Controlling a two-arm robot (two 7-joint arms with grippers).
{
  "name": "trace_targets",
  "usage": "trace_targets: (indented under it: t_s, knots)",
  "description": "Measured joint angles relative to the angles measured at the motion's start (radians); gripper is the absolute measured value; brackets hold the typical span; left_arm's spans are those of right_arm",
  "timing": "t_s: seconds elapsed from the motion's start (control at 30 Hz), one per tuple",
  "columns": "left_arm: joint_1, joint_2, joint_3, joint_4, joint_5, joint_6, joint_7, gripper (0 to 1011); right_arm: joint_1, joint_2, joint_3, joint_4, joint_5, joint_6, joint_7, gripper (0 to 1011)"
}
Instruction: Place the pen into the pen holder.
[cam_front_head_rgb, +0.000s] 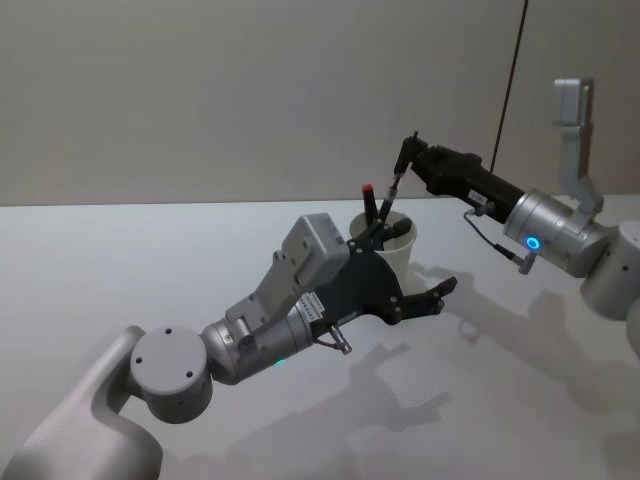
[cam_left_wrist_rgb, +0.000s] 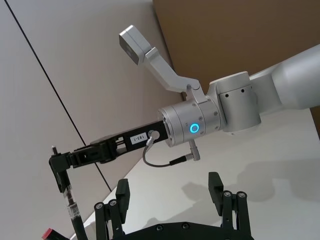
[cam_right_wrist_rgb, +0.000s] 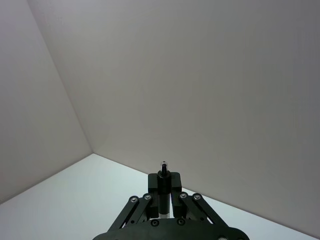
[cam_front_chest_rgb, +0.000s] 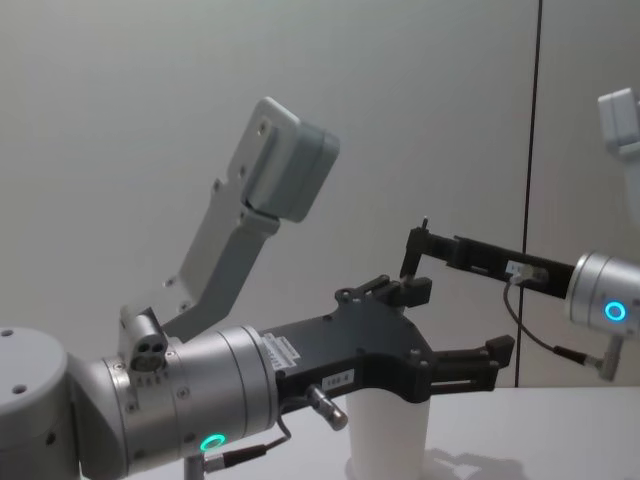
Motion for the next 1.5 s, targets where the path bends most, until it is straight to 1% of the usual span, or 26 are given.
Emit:
trace_targets:
  t_s: [0.2, 0.47, 0.53, 0.57, 0.6, 0.63, 0.67, 0.7, 0.73, 0.8, 0.83, 1.03, 1.07, 1.13, 1.17, 1.5]
  knots:
    - [0.0, 0.0, 0.0, 0.0, 0.0, 0.0, 0.0, 1003, 0.011, -0.006, -0.014, 0.031, -0.013, -0.025, -0.008, 138]
    - [0.0, 0.0, 0.0, 0.0, 0.0, 0.0, 0.0, 1003, 0.016, -0.012, -0.027, 0.054, -0.022, -0.043, -0.02, 353]
    - [0.0, 0.0, 0.0, 0.0, 0.0, 0.0, 0.0, 1003, 0.016, -0.013, -0.03, 0.057, -0.023, -0.046, -0.023, 434]
    - [0.0, 0.0, 0.0, 0.0, 0.0, 0.0, 0.0, 1003, 0.016, -0.013, -0.031, 0.058, -0.023, -0.047, -0.024, 446]
    - [0.0, 0.0, 0.0, 0.0, 0.0, 0.0, 0.0, 1003, 0.016, -0.014, -0.032, 0.06, -0.024, -0.049, -0.025, 494]
    - [0.0, 0.0, 0.0, 0.0, 0.0, 0.0, 0.0, 1003, 0.016, -0.014, -0.032, 0.06, -0.024, -0.049, -0.025, 494]
    - [0.0, 0.0, 0.0, 0.0, 0.0, 0.0, 0.0, 1003, 0.016, -0.014, -0.033, 0.06, -0.024, -0.051, -0.026, 554]
    - [0.0, 0.0, 0.0, 0.0, 0.0, 0.0, 0.0, 1003, 0.016, -0.014, -0.034, 0.06, -0.024, -0.051, -0.027, 575]
    - [0.0, 0.0, 0.0, 0.0, 0.0, 0.0, 0.0, 1003, 0.015, -0.014, -0.034, 0.06, -0.023, -0.053, -0.029, 635]
    - [0.0, 0.0, 0.0, 0.0, 0.0, 0.0, 0.0, 1003, 0.014, -0.014, -0.035, 0.06, -0.023, -0.054, -0.03, 671]
    - [0.0, 0.0, 0.0, 0.0, 0.0, 0.0, 0.0, 1003, 0.014, -0.015, -0.036, 0.06, -0.023, -0.055, -0.031, 730]
    - [0.0, 0.0, 0.0, 0.0, 0.0, 0.0, 0.0, 1003, 0.012, -0.015, -0.037, 0.06, -0.022, -0.058, -0.033, 881]
    - [0.0, 0.0, 0.0, 0.0, 0.0, 0.0, 0.0, 1003, 0.012, -0.015, -0.038, 0.06, -0.022, -0.058, -0.033, 931]
    - [0.0, 0.0, 0.0, 0.0, 0.0, 0.0, 0.0, 1003, 0.012, -0.015, -0.038, 0.06, -0.021, -0.059, -0.034, 956]
    - [0.0, 0.0, 0.0, 0.0, 0.0, 0.0, 0.0, 1003, 0.011, -0.015, -0.038, 0.061, -0.021, -0.059, -0.034, 1001]
    - [0.0, 0.0, 0.0, 0.0, 0.0, 0.0, 0.0, 1003, 0.01, -0.015, -0.039, 0.06, -0.02, -0.061, -0.036, 1002]
